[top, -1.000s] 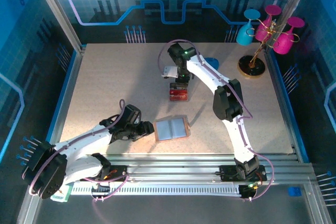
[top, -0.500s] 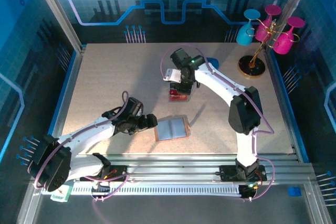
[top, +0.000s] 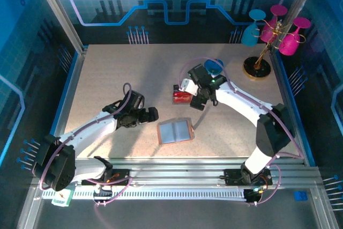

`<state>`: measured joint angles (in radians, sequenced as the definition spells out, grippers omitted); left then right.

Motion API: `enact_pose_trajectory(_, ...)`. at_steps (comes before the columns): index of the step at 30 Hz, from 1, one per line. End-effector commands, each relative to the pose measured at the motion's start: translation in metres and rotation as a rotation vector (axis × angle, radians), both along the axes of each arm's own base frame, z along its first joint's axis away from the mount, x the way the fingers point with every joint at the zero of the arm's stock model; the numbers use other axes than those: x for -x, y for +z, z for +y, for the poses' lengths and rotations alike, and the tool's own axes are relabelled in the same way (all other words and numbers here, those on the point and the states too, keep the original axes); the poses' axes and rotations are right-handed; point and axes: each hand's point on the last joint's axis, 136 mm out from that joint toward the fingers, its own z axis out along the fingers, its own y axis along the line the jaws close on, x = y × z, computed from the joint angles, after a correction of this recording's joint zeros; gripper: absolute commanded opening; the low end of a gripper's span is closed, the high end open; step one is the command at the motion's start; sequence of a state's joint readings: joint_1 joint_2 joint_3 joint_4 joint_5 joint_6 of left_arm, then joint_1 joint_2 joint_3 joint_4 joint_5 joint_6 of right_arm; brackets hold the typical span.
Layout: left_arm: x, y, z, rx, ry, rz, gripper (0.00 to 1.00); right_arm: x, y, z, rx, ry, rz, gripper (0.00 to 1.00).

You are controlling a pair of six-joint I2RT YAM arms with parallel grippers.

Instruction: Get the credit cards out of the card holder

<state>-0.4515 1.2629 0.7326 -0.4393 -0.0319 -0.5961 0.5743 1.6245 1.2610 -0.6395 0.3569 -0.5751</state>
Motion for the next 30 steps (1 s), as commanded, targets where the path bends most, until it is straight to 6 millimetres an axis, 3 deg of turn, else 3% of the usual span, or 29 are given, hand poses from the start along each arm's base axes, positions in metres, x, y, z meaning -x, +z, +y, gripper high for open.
enact_pose_trajectory(1,-0.014,0.001,0.026,-0.142,0.009,-0.042,0.99,-0.016,0.007,-0.017,-0.097,-0.133,-0.123,1.0)
enact_pose_trajectory(9,-0.048,0.012,0.066,-0.313,0.075,-0.149,0.99,-0.022,-0.014,-0.071,-0.257,-0.378,-0.226,1.0)
enact_pose_trajectory(15,-0.075,0.029,0.11,-0.464,0.194,-0.278,0.99,-0.02,-0.033,-0.102,-0.452,-0.519,-0.256,1.0)
enact_pose_trajectory(19,-0.089,0.036,0.13,-0.481,0.247,-0.33,0.99,-0.018,-0.041,-0.13,-0.529,-0.621,-0.317,1.0)
enact_pose_trajectory(25,-0.111,0.046,0.134,-0.536,0.18,-0.499,0.99,-0.017,-0.034,-0.163,-0.602,-0.713,-0.461,1.0)
enact_pose_trajectory(30,-0.118,0.036,0.143,-0.555,0.203,-0.573,0.99,-0.018,-0.017,-0.165,-0.718,-0.71,-0.575,1.0)
